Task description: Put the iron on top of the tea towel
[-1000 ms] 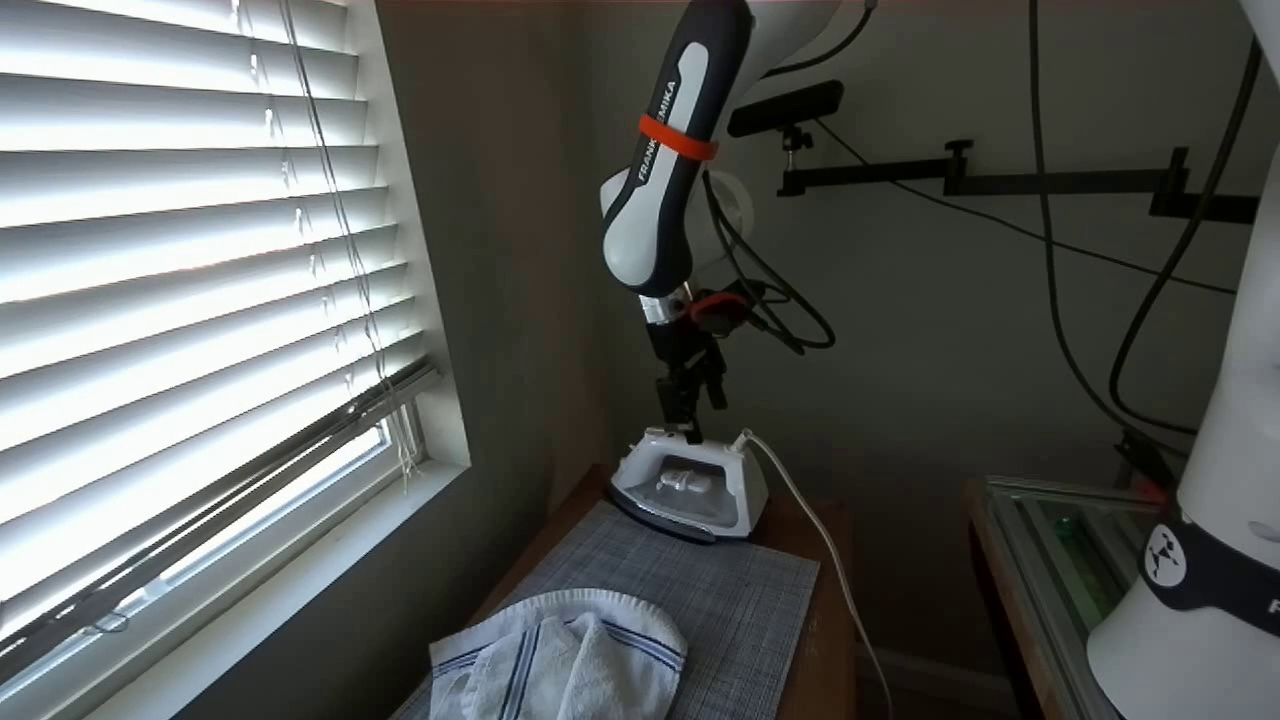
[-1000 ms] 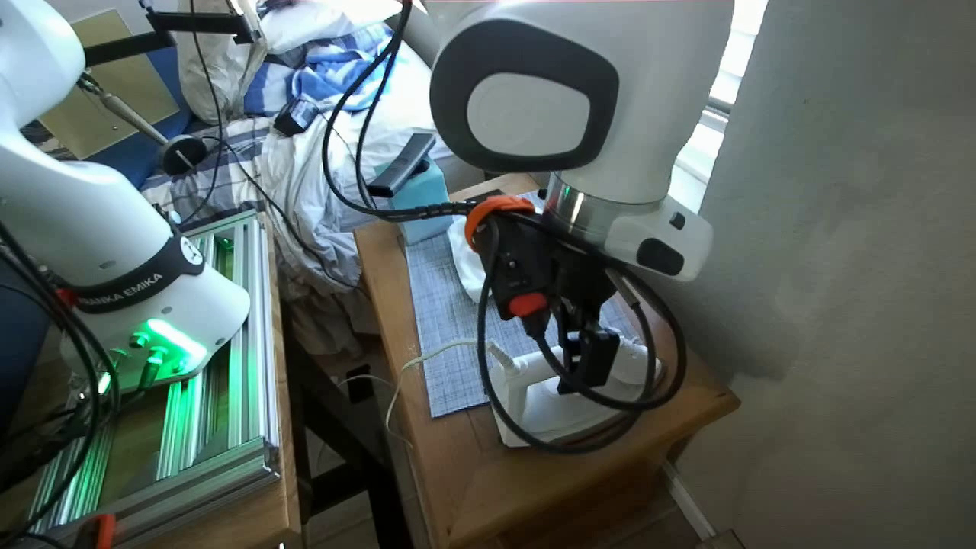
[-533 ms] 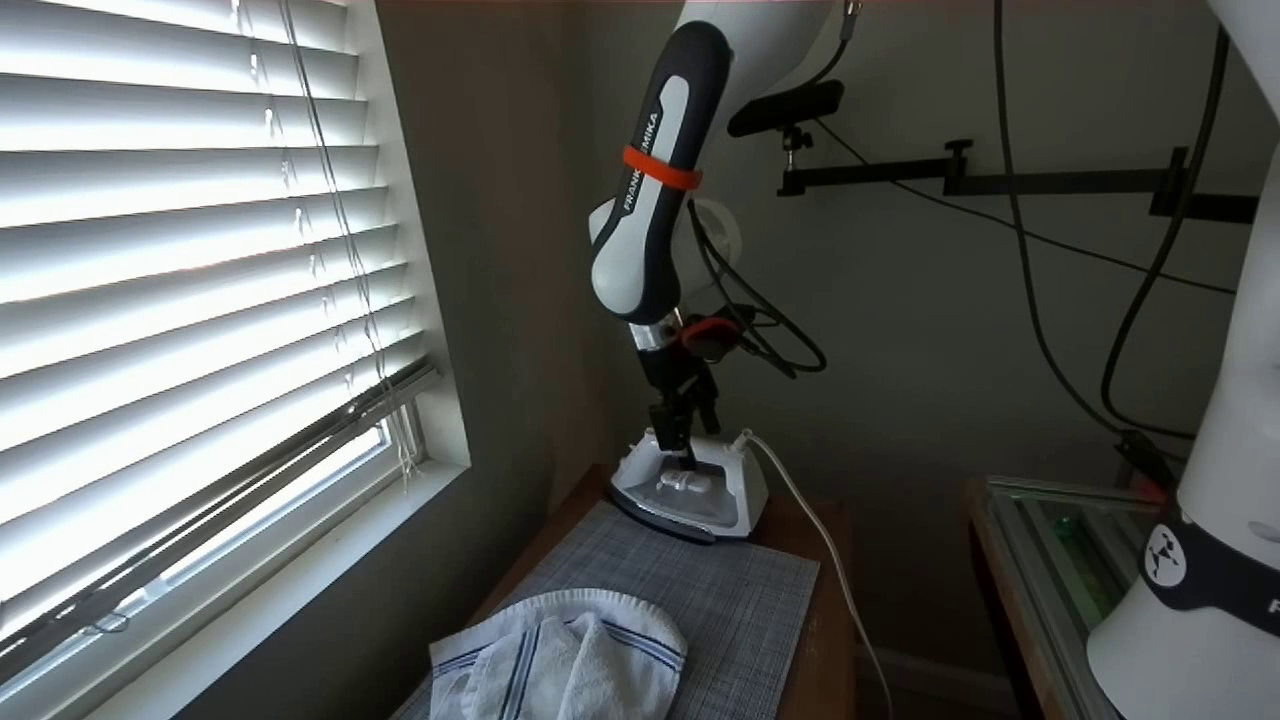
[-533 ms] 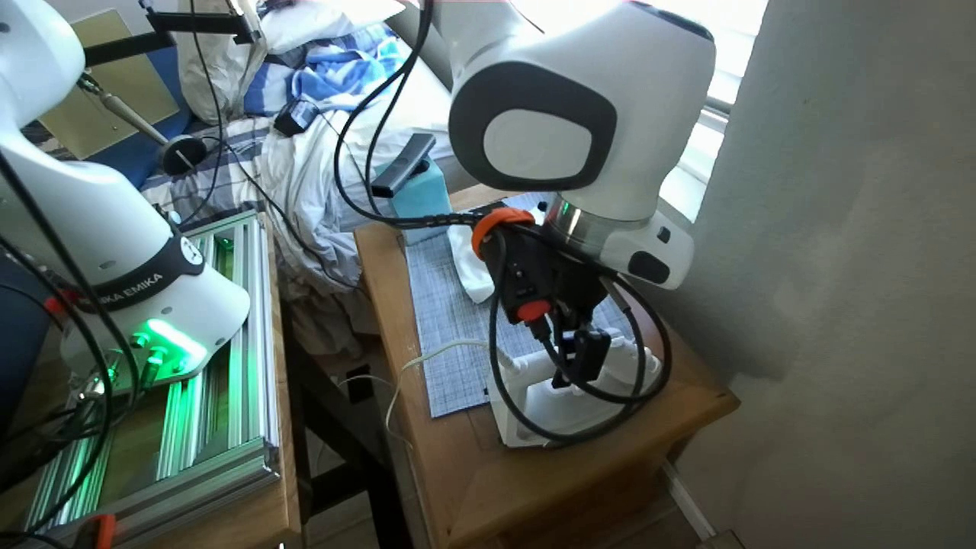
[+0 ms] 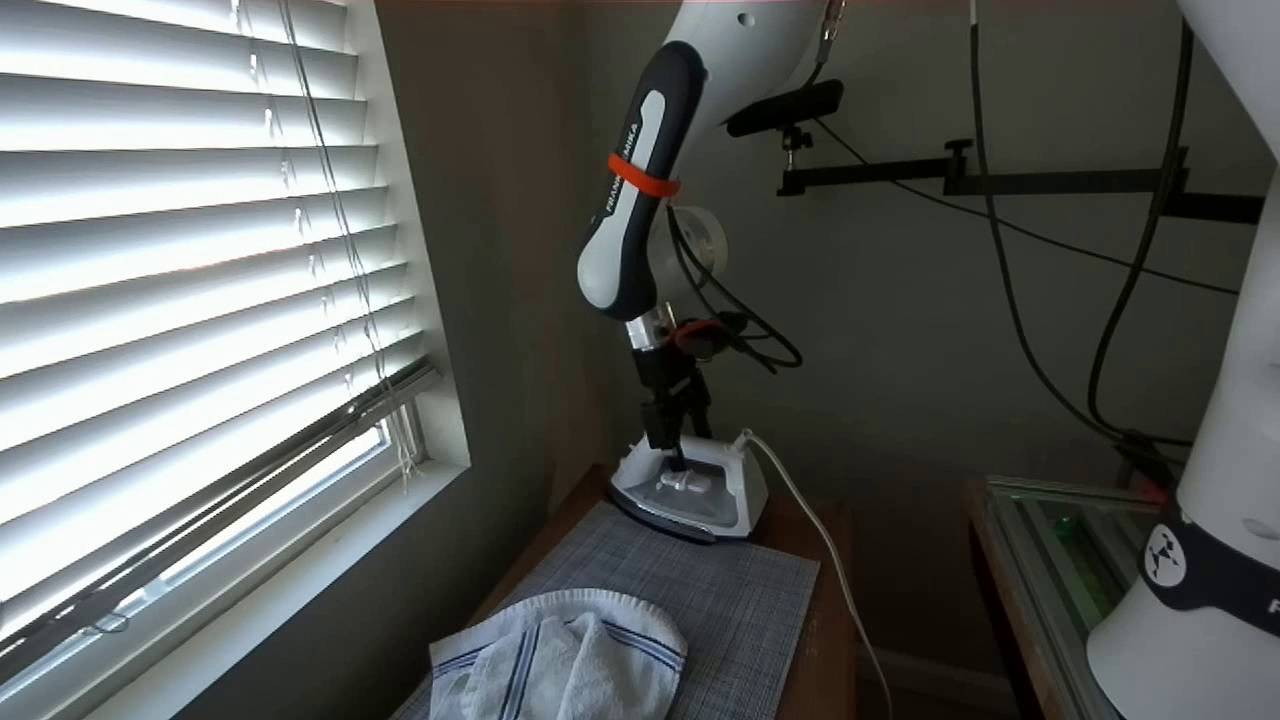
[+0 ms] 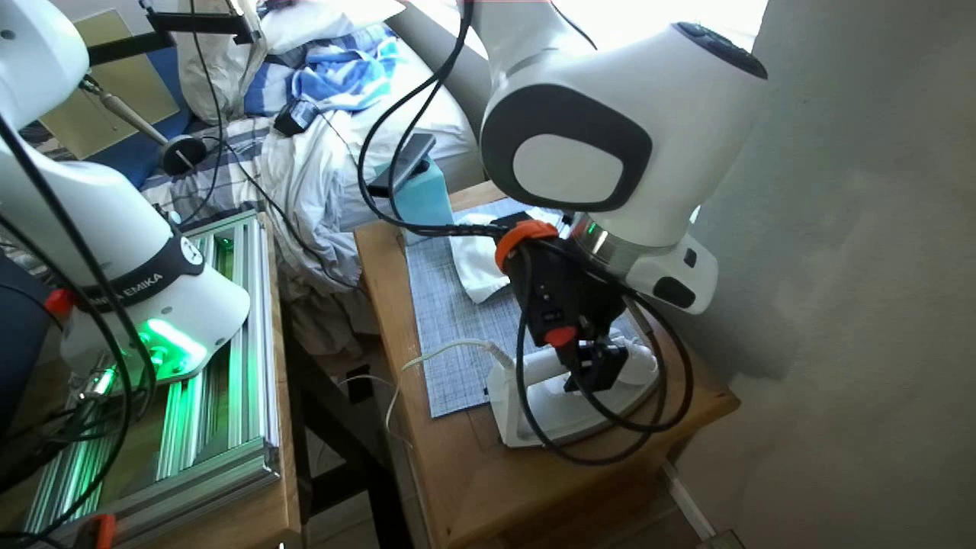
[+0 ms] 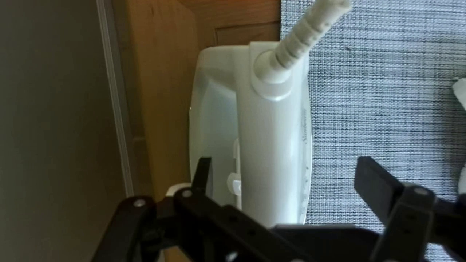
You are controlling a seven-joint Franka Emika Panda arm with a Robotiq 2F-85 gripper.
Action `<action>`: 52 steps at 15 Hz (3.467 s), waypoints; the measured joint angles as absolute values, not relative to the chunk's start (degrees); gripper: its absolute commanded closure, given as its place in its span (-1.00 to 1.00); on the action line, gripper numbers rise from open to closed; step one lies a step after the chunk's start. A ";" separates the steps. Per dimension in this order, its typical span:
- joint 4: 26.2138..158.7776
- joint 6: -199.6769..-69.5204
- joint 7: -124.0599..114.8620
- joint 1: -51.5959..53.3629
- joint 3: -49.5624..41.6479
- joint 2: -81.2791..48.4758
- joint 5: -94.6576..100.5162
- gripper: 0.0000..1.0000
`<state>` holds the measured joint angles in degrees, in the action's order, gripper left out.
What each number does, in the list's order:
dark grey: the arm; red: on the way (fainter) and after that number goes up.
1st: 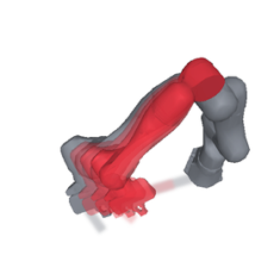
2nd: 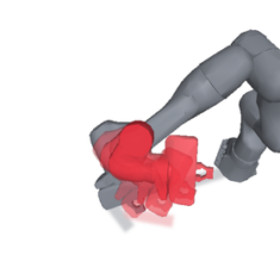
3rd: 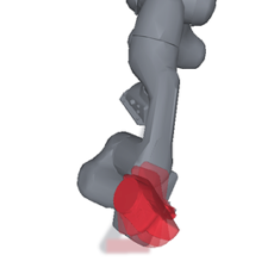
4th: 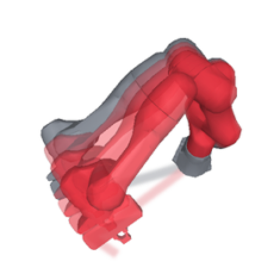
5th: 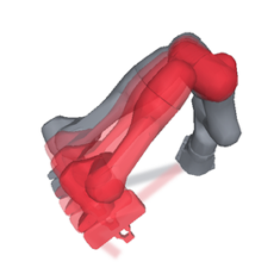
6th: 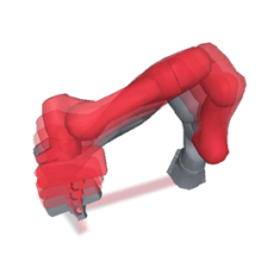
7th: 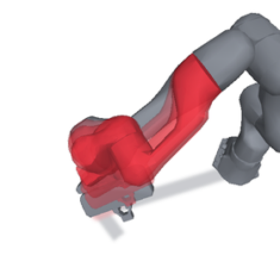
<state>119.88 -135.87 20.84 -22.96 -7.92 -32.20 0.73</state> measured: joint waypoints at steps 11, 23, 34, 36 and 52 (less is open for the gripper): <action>116.73 -134.57 20.94 -22.98 -7.94 -35.86 0.67 0.17; 116.61 -136.53 20.81 -23.08 -8.18 -36.84 0.67 1.00; 125.65 -141.30 29.23 -22.27 -7.27 -28.97 1.44 1.00; 128.18 -141.49 34.60 -22.50 -7.11 -26.75 1.80 1.00; 140.32 -139.89 61.50 -18.17 -1.36 -10.94 -9.70 1.00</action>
<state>140.32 -139.89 61.50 -18.17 -1.36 -10.94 -9.70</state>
